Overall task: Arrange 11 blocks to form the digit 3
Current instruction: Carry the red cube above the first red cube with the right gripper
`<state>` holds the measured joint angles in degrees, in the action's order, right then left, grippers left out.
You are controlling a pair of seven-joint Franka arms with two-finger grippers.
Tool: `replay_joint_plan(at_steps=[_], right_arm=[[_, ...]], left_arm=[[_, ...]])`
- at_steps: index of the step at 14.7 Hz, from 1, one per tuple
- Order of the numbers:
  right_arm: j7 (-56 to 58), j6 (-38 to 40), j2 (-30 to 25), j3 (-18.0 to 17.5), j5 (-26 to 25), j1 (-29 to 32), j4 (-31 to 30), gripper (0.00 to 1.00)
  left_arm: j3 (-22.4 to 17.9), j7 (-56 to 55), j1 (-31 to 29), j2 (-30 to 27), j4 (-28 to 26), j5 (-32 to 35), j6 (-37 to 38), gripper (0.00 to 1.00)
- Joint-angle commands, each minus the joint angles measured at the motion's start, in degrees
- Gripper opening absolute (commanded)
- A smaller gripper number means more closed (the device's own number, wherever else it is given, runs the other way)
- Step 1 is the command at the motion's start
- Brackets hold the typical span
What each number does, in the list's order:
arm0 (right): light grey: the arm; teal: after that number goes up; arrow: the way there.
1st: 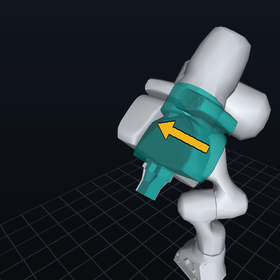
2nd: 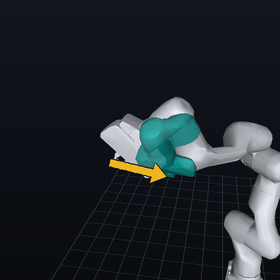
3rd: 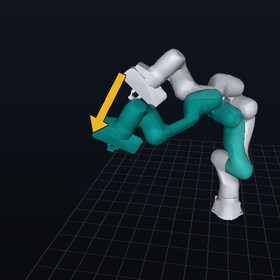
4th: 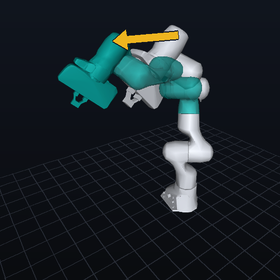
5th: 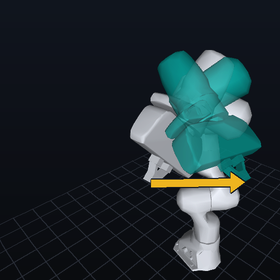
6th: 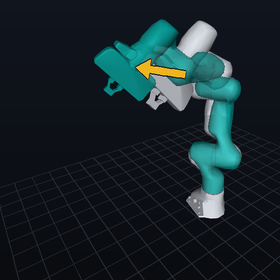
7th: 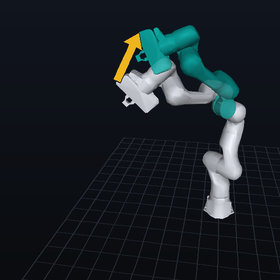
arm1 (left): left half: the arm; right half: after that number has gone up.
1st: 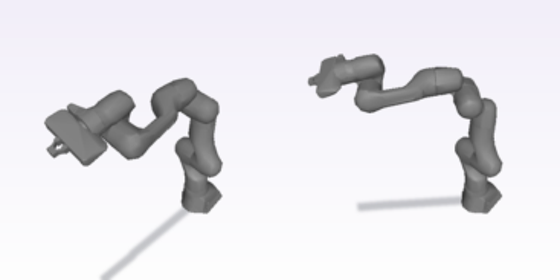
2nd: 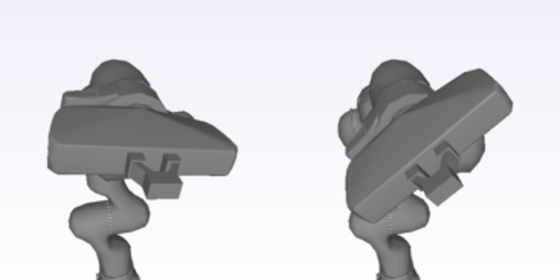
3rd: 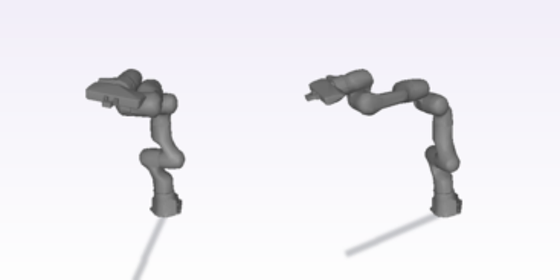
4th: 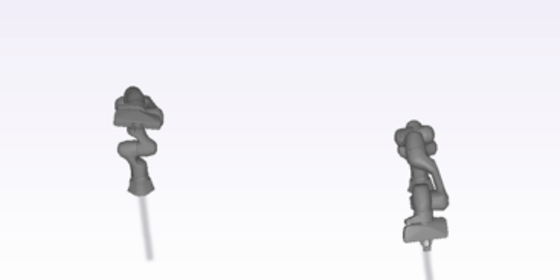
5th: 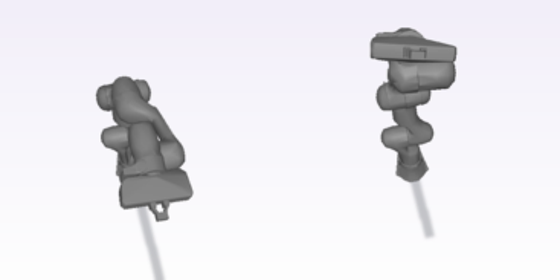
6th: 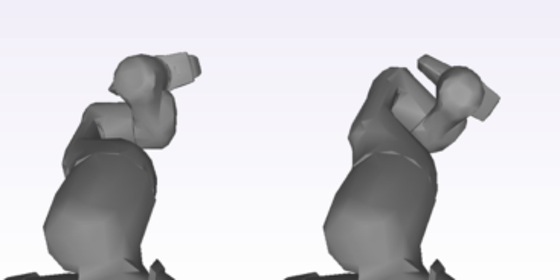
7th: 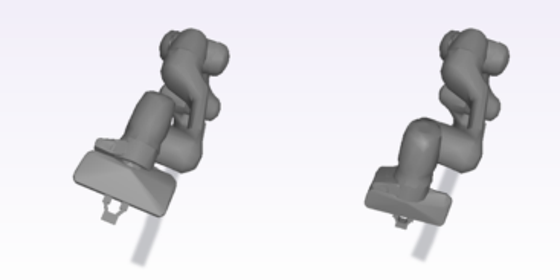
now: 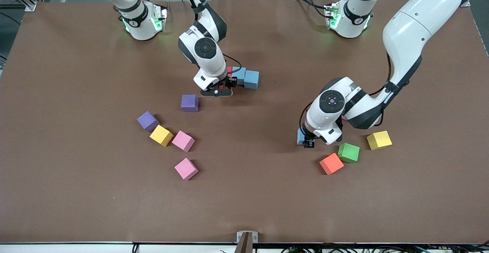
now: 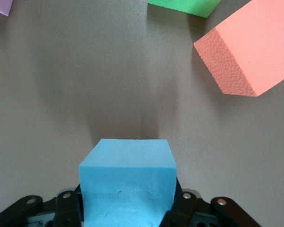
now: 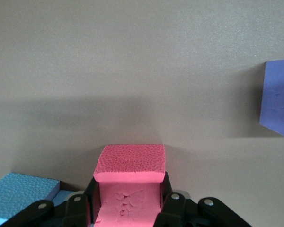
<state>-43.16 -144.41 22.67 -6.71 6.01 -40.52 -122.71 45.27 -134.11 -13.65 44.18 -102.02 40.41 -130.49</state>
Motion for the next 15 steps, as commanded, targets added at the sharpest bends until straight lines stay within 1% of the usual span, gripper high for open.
replay_joint_plan(at_steps=[1,15], right_arm=[[0.8,-1.2,-1.3,0.0,1.2,-0.6,-1.9,0.04],[2.3,-1.1,-1.1,0.2,0.6,-0.5,-1.9,0.04]], left_arm=[[-0.3,1.1,0.6,1.1,1.3,-0.1,-0.1,0.55],[-0.4,1.1,0.6,1.1,1.7,-0.1,-0.1,0.55]])
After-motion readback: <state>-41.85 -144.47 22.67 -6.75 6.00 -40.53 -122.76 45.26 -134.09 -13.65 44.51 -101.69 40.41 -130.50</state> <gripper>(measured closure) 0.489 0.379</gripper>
